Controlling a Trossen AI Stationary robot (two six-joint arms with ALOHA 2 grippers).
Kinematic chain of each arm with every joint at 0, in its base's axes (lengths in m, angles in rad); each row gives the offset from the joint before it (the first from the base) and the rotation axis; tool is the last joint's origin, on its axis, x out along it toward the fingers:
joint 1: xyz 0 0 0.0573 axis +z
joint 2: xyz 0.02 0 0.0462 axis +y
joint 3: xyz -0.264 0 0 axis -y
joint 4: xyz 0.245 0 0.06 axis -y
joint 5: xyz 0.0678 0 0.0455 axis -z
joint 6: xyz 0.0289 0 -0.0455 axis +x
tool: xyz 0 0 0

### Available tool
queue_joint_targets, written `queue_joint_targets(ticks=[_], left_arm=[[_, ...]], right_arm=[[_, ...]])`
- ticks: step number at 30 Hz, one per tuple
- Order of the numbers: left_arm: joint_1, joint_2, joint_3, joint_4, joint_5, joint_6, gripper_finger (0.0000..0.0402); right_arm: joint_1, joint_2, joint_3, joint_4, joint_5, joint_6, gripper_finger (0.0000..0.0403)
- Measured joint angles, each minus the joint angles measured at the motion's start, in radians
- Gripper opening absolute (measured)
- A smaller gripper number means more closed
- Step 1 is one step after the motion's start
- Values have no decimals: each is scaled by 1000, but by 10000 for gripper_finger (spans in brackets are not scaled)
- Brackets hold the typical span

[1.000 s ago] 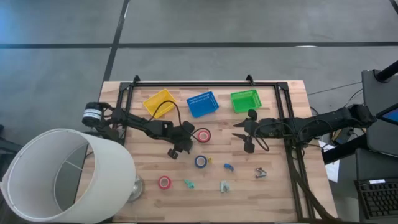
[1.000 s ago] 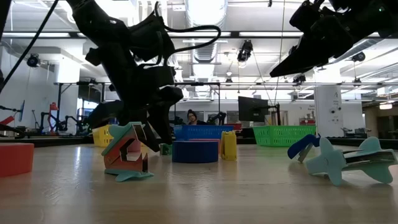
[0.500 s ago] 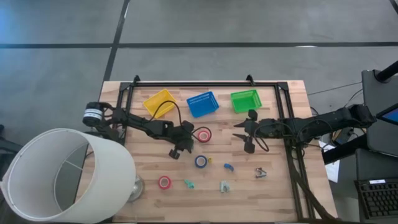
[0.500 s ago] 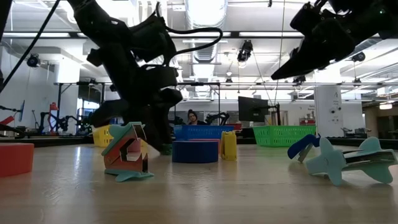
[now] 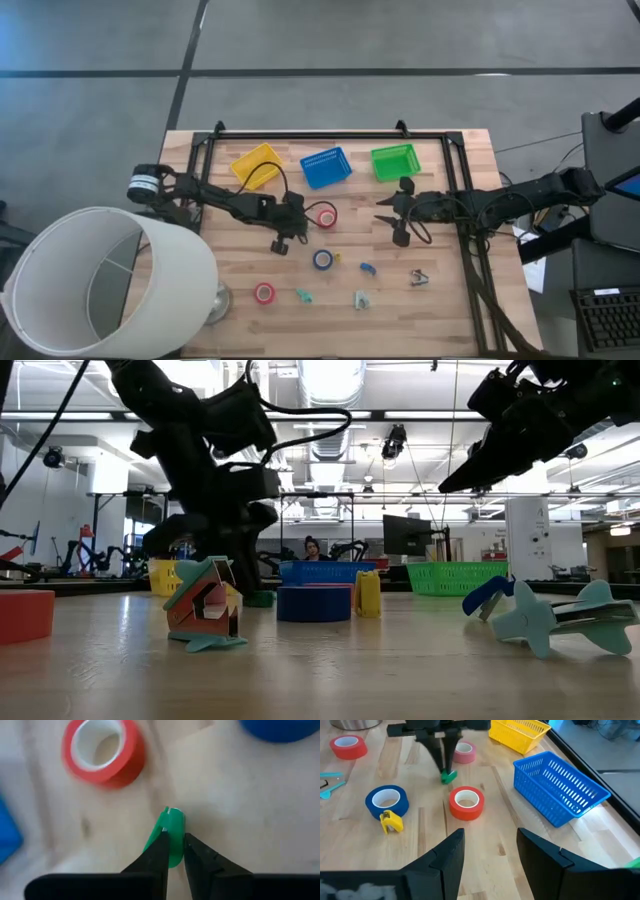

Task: Pick and place Stapler, Stapler remover, tape
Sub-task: Put the green stapler into the yellow basket

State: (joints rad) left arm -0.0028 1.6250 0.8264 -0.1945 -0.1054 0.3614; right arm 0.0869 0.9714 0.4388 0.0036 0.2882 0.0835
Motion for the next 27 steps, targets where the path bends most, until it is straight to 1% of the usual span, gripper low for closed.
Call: queue_joint_targets(ticks=[2,8,10,11,16,19,21,23,27], left_arm=[[1,-24,0,-14,-75,-10,48],[15,-96,2,-125,-426,-93,42],[37,-127,2,-172,-504,-135,45],[53,-141,2,-204,-524,-161,47],[171,-219,2,-339,-534,-277,49],[242,-268,2,-376,-535,-301,49],[291,-301,2,-389,-518,-312,50],[347,-325,2,-394,-459,-320,50],[468,-327,1,-398,-298,-339,50]], right_arm=[[0,0,-2,0,0,0,178],[0,0,-2,1,0,15,178],[0,0,-2,1,0,20,178],[0,0,-2,0,0,20,178],[0,0,-2,1,0,22,178],[0,0,-2,0,0,21,178],[0,0,-2,1,0,21,178],[0,0,-2,1,0,20,178],[0,0,-2,0,0,19,178]])
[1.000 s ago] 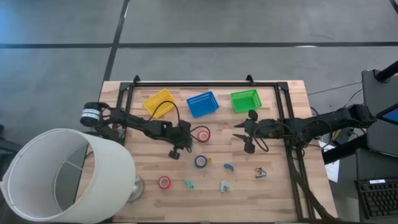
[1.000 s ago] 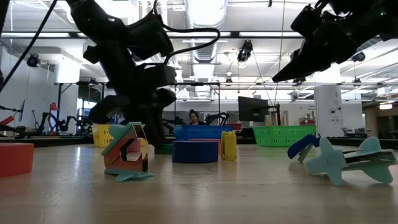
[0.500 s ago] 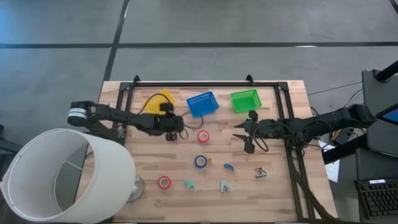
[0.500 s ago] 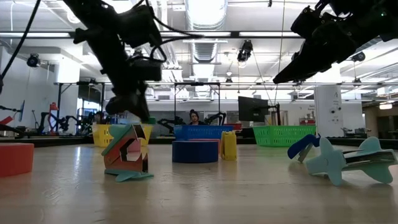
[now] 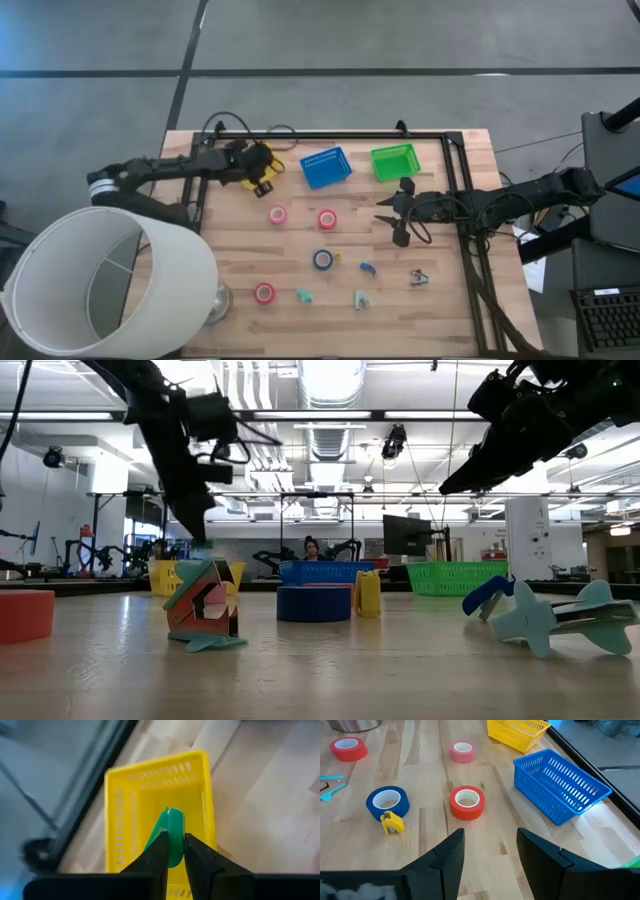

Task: Pick and place Stapler, Stapler remover, tape
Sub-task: Put the green stapler into the yellow basket, then put the yellow stapler into the yellow basket

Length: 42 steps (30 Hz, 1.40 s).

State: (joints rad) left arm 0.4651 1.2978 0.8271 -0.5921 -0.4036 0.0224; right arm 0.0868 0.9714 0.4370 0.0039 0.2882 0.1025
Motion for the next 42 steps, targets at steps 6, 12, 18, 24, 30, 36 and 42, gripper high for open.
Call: queue_joint_targets(ticks=[6,12,18,24,30,36,42], left_arm=[[116,68,-43,14,64,-10,51],[154,149,-51,17,63,-100,55],[155,184,-51,48,58,-72,86],[155,165,-51,48,58,-51,122],[150,95,-27,46,75,-115,125],[82,-5,-28,136,205,-105,119],[-72,-51,-30,258,311,-99,118]], right_arm=[[0,0,0,0,0,0,178],[0,0,0,0,0,0,178],[0,0,0,0,0,0,178],[0,0,0,0,0,1,178],[0,0,-2,0,0,0,178],[0,0,-16,1,-5,34,178],[0,0,-35,-2,-13,70,178]])
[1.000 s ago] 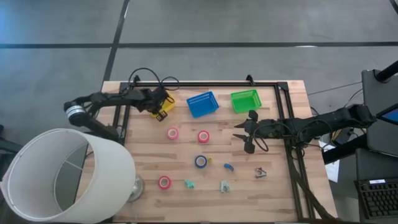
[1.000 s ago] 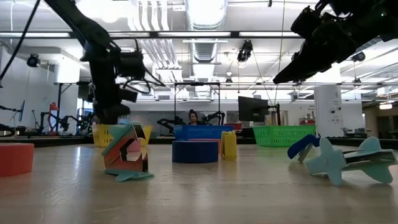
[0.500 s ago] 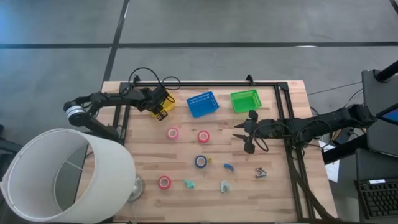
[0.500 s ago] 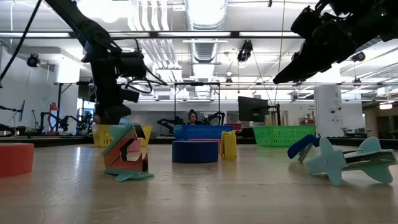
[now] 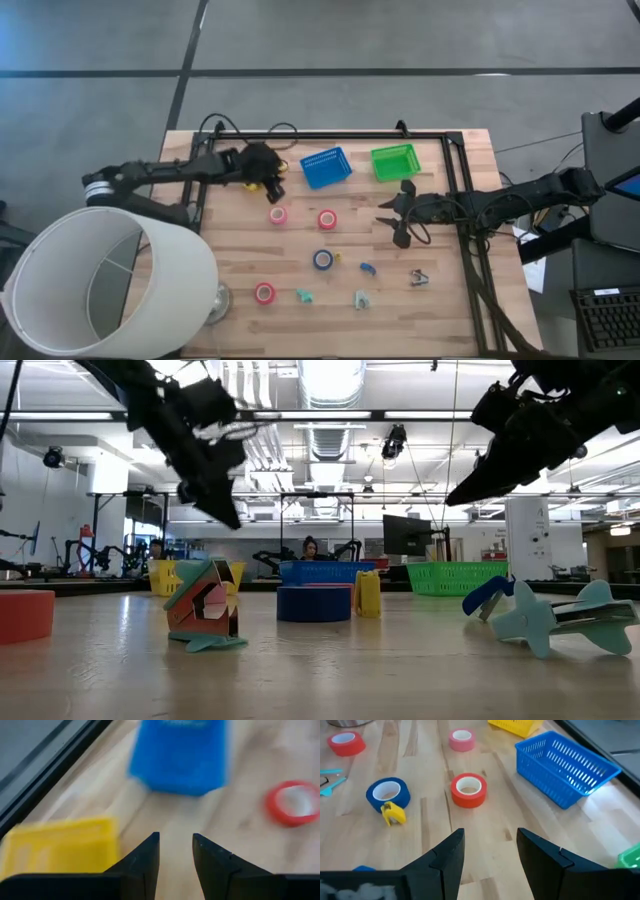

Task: Pick and place Stapler, Stapler remover, tape
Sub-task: Put the yellow stapler into the yellow basket

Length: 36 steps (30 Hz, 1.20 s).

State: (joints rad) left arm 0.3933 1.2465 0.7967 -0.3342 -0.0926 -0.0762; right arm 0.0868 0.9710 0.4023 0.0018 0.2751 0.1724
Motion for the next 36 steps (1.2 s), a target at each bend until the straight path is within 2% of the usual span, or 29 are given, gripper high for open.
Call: queue_joint_targets(ticks=[5,11,17,21,25,31,36], left_arm=[[-145,14,-1,83,1,15,117],[-293,56,-1,149,1,16,117],[-394,133,-2,272,0,-12,117],[-441,214,-2,382,2,27,115],[-469,293,7,437,81,128,115],[-481,390,111,397,183,261,115],[-482,489,241,300,192,360,127]], right_arm=[[0,0,0,2,-70,4,178],[1,0,-2,2,-74,12,178],[1,1,-21,4,-74,48,178],[1,1,-52,9,-74,64,176],[1,1,-84,16,-74,65,173],[0,1,-95,40,-74,65,172],[0,1,-90,40,-74,61,172]])
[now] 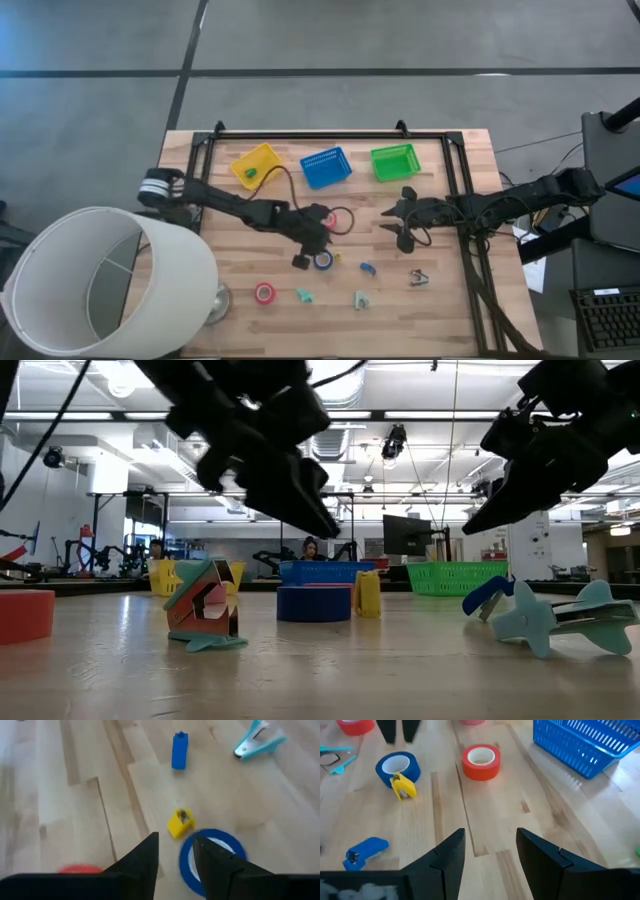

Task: Pick and place Stapler, Stapler remover, tape
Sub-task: Put the yellow stapler into the yellow basket

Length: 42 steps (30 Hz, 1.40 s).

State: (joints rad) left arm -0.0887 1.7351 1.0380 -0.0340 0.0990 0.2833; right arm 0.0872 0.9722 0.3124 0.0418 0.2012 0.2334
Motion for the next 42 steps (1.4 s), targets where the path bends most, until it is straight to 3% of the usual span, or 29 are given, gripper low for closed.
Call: queue_joint_targets(ticks=[9,13,21,42], left_arm=[[0,167,242,-272,-30,244,187],[-4,199,294,-302,-32,313,201],[-30,214,297,-304,-31,512,202],[-37,214,282,-214,19,626,201]], right_arm=[[0,0,5,0,0,-1,171],[0,0,5,-2,0,-1,170],[0,0,5,-3,0,-1,160],[0,0,5,-4,0,-8,159]])
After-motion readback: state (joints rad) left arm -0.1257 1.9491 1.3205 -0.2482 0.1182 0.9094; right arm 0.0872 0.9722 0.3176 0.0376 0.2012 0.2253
